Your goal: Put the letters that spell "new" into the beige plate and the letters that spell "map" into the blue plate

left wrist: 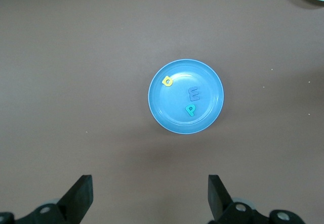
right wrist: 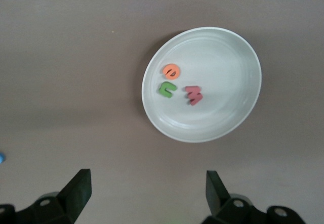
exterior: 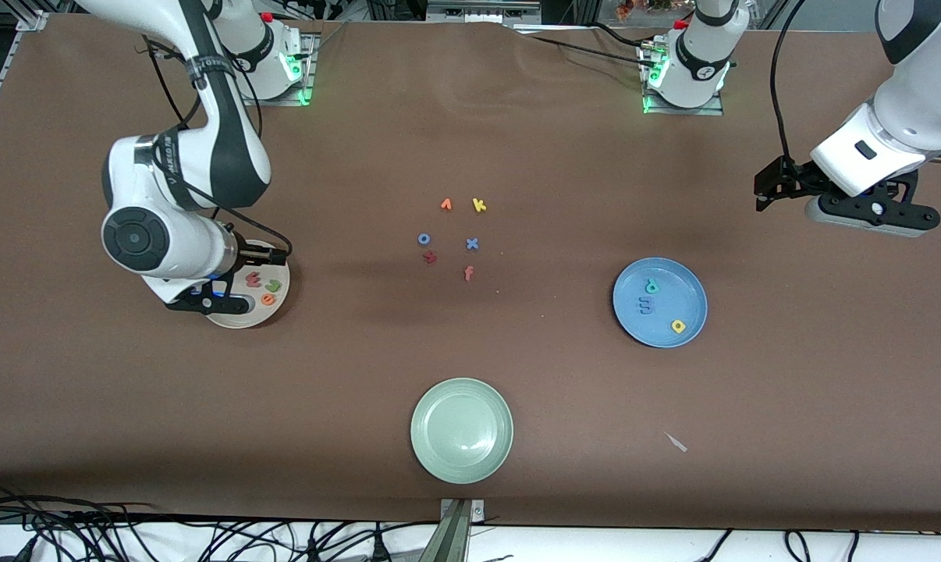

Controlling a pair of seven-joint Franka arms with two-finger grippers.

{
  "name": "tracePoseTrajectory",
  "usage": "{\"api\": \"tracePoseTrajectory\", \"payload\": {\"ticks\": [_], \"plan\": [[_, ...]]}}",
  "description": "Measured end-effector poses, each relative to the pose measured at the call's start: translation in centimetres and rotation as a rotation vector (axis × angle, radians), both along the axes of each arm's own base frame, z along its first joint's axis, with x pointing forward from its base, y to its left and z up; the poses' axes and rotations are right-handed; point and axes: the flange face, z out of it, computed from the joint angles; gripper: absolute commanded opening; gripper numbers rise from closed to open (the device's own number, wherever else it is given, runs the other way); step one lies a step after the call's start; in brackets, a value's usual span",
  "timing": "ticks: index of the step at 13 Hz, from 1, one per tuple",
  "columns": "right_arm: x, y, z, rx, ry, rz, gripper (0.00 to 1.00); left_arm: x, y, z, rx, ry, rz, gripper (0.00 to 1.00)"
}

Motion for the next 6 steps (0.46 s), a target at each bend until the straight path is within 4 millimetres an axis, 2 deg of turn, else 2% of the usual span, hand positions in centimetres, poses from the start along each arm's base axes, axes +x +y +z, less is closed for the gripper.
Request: {"api": "tracePoseTrajectory", "payload": {"ticks": [3,6], "plan": [[0.5,0.5,3.7,0.011,-0.012,0.017,1.00,0.0,0.0,0.0,0.000,0.000,0.000,1.00],[0.6,-0.9,6.9,0.070,-0.042,0.055,1.00,0.0,0.0,0.0,0.000,0.000,0.000,1.00]]}}
